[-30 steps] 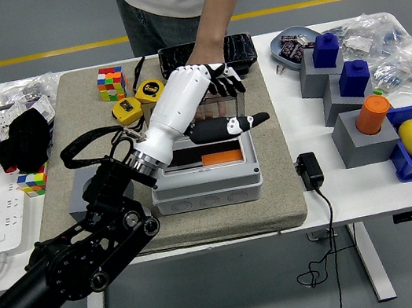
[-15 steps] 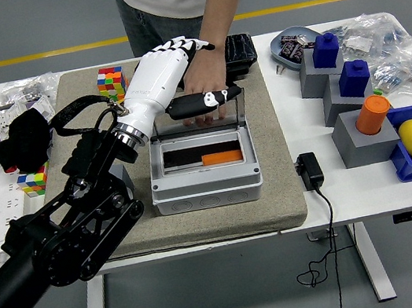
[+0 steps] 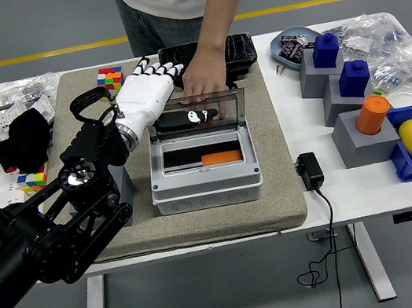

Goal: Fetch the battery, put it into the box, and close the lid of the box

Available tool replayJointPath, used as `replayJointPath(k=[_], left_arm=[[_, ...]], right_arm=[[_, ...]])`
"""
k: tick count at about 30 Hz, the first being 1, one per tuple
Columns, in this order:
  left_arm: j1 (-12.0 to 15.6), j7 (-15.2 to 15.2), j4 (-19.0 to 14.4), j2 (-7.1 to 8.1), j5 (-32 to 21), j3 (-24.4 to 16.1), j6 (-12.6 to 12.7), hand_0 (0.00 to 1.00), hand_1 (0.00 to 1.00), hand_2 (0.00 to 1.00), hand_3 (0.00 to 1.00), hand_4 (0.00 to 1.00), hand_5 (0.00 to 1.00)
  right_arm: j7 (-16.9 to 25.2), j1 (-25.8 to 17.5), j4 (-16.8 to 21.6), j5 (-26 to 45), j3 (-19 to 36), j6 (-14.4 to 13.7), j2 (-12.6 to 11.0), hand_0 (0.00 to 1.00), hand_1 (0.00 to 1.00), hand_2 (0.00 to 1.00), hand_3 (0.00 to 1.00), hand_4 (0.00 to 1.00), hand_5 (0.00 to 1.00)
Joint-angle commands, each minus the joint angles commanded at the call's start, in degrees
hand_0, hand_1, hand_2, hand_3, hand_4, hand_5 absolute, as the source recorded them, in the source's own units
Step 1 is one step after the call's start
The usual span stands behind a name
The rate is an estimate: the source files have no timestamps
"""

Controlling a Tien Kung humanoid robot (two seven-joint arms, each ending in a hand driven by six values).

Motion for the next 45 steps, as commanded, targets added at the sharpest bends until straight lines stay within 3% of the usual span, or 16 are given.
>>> replayJointPath(k=[4, 5, 10, 11, 16, 17, 22, 23, 28, 29, 37, 45], left_arm=[[-0.82, 0.41, -2.50, 1.97, -1.27, 2.97, -1.13, 0.998, 0.998, 0.942, 0.891, 0.998, 0.998], [-0.84, 0.40, -3.02, 2.16, -1.42, 3.19, -1.16, 0.998, 0.957, 0.870, 0.846, 0.998, 0.998], [-0.92, 0.45, -4.45, 2.68, -3.16, 3.91, -2.54, 0.998, 0.957, 0.870, 0.846, 0.998, 0.998], [-0.82, 0.15, -4.55, 2.84, -3.71, 4.19, -2.65, 0.903, 0.841, 0.803, 0.803, 0.998, 0.998], [-0.04, -1.43, -6.18, 3.10, -4.37, 4.68, -1.17, 0.903, 0.841, 0.803, 0.803, 0.998, 0.998], [0.14, -1.55, -6.71, 3.07, -4.99, 4.73, -1.09, 0.605, 0.757, 0.764, 0.767, 0.998, 0.998], [0.68, -1.24, -8.10, 3.27, -6.09, 5.40, -1.68, 0.605, 0.757, 0.764, 0.767, 0.998, 0.998], [0.75, -1.17, -8.31, 3.30, -6.16, 5.48, -1.72, 0.322, 0.652, 0.715, 0.748, 0.998, 0.998], [1.09, 0.09, -10.86, 3.35, -6.91, 5.91, -2.24, 0.322, 0.652, 0.715, 0.748, 0.998, 0.998], [1.19, 0.86, -11.52, 3.42, -7.30, 6.01, -2.81, 0.282, 0.620, 0.699, 0.744, 0.998, 0.998], [2.52, 4.91, -15.49, 3.53, -9.04, 6.54, -6.00, 0.278, 0.621, 0.697, 0.745, 0.998, 0.998], [3.61, 5.44, -16.61, 3.40, -9.46, 7.11, -6.52, 0.274, 0.620, 0.694, 0.743, 0.998, 0.998]], right_arm=[[-0.02, -0.01, 0.00, -0.18, 0.26, -0.04, -0.18, 0.913, 0.885, 0.828, 0.845, 0.998, 0.998], [-0.03, -0.02, 0.00, -0.22, 0.31, -0.05, -0.20, 0.913, 0.885, 0.828, 0.846, 0.998, 0.998], [-0.04, -0.14, 0.00, -0.25, 0.24, -0.03, -0.19, 0.913, 0.885, 0.828, 0.846, 0.998, 0.998], [-0.03, -0.14, 0.00, -0.28, 0.25, -0.04, -0.18, 0.914, 0.886, 0.828, 0.846, 0.998, 0.998], [-0.06, -0.24, 0.00, -0.43, 0.39, -0.07, -0.20, 0.914, 0.886, 0.828, 0.846, 0.998, 0.998], [-0.09, -0.31, 0.00, -0.58, 0.42, -0.08, -0.21, 0.913, 0.886, 0.828, 0.847, 0.998, 0.998], [-0.08, -0.30, 0.00, -0.64, 0.48, -0.11, -0.23, 0.913, 0.886, 0.828, 0.847, 0.998, 0.998], [-0.07, -0.28, 0.00, -0.63, 0.48, -0.11, -0.24, 0.915, 0.886, 0.828, 0.847, 0.998, 0.998], [-0.08, -0.20, 0.00, -0.61, 0.53, -0.11, -0.16, 0.915, 0.886, 0.828, 0.847, 0.998, 0.998], [-0.09, -0.19, 0.00, -0.63, 0.58, -0.11, -0.15, 0.914, 0.886, 0.828, 0.847, 0.998, 0.998], [-0.08, -0.30, 0.00, -0.65, 0.77, -0.12, -0.12, 0.915, 0.886, 0.828, 0.847, 0.998, 0.998], [0.01, -0.30, 0.00, -0.39, 0.61, -0.07, -0.06, 0.915, 0.886, 0.829, 0.847, 0.998, 0.998]])
